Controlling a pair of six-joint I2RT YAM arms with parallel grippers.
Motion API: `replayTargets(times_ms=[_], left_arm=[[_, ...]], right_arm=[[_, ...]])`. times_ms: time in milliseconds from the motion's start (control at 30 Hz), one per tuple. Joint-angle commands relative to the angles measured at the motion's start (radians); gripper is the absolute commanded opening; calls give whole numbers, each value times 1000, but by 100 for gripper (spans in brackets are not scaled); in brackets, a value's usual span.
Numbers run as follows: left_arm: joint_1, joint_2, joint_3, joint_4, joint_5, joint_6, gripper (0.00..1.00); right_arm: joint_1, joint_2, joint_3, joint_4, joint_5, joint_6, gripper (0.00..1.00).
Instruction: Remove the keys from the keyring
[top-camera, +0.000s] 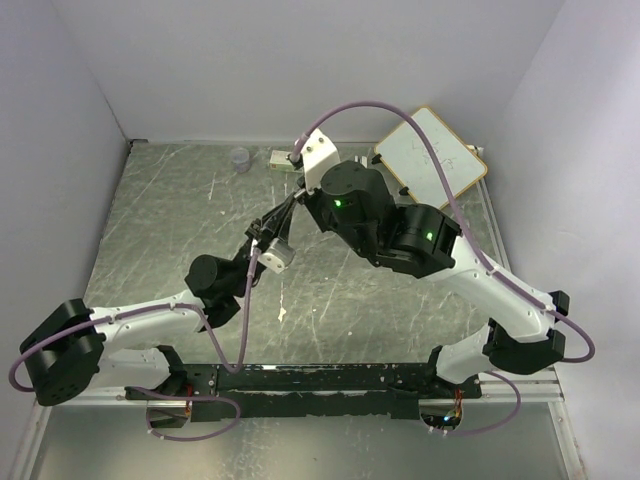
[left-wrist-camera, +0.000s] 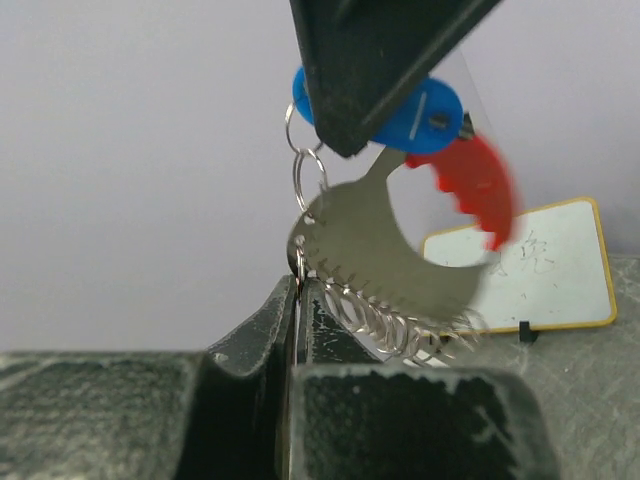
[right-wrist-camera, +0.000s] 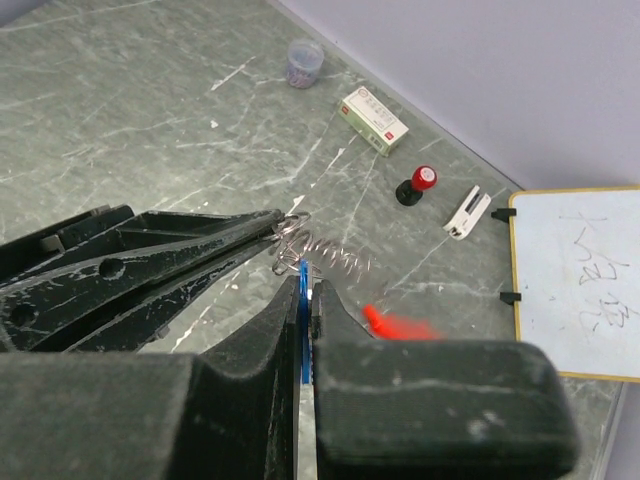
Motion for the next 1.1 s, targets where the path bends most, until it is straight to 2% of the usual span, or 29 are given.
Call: replayTargets(times_ms=[0, 233, 467, 733, 1067], left_arm=[[42, 36, -71, -266, -164, -12, 7], [42, -102, -108, -266, -90, -117, 7], [41, -184, -119, -235, -131, -182, 8], [41, -308, -38, -269, -147, -261, 33], [74, -264, 203, -503, -90, -355, 41]], right_arm=[[4, -61, 98, 130, 31, 21, 0], [4, -42, 86, 137, 41, 1, 0], [5, -35, 79, 136, 40, -20, 0], [4, -59, 33, 143, 21, -54, 0], [5, -72, -5, 111, -3, -93, 0]])
